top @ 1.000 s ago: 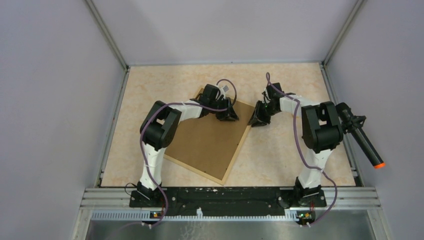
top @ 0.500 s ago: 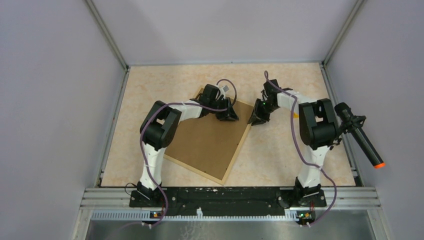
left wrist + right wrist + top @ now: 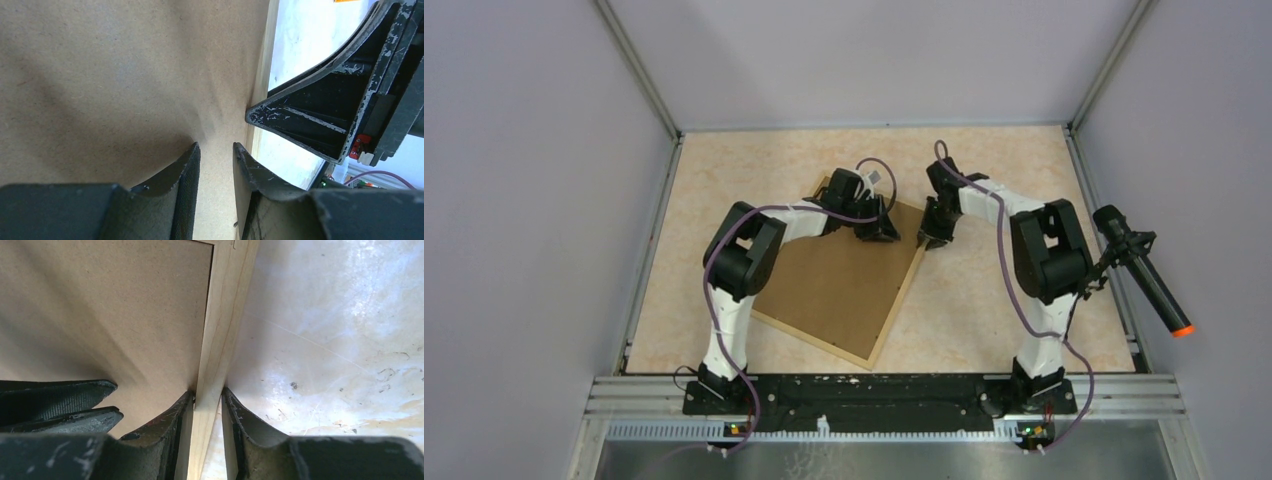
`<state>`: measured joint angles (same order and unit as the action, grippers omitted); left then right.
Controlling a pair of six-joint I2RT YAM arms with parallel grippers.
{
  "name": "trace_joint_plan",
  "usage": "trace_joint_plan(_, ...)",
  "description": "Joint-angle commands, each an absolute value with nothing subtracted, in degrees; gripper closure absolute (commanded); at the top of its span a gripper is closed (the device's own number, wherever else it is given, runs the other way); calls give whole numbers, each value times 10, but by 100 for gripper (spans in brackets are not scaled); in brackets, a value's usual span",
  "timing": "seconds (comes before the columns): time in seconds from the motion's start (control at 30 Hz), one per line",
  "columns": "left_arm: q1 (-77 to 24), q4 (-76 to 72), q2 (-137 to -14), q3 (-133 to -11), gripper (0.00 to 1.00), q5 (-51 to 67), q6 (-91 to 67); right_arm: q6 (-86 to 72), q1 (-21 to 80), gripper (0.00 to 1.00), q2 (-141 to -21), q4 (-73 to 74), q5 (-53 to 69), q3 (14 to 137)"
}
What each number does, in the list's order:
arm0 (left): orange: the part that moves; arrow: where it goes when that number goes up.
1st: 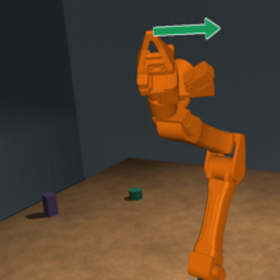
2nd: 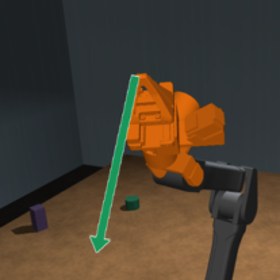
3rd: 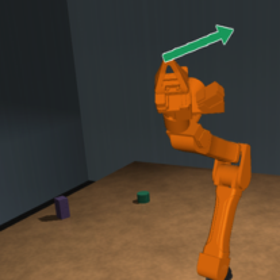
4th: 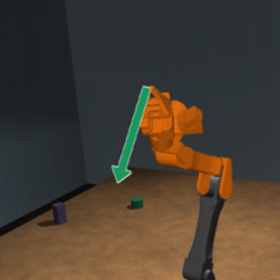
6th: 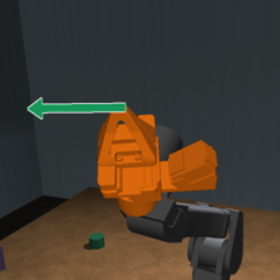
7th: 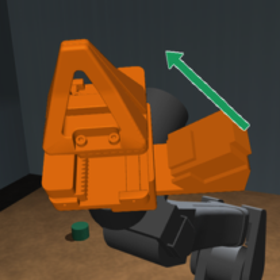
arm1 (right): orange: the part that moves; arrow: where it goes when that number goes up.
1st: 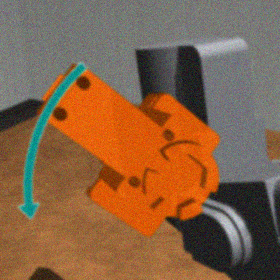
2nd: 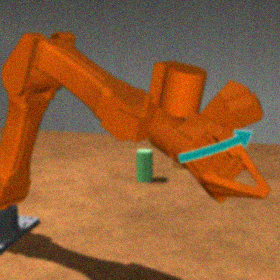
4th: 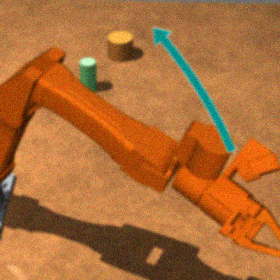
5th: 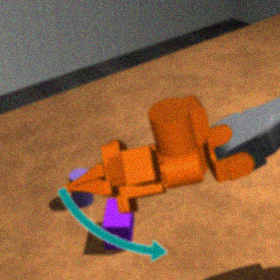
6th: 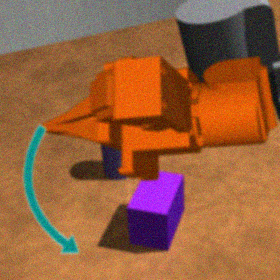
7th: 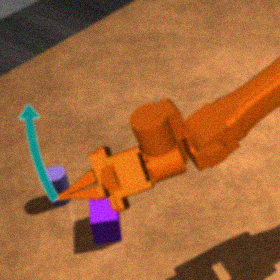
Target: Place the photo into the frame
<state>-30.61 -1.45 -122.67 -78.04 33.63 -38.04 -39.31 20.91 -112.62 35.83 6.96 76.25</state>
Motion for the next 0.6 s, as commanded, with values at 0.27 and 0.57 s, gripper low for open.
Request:
trace_joint_plan(0.27,-304,59,-1239,-748,64,286,-343,-438,259,61,-1261,236,95,772)
trace_joint_plan(0.57,-304,78,-1218,-757,64,282,-331,-331,207,51,-1153,351,150,892)
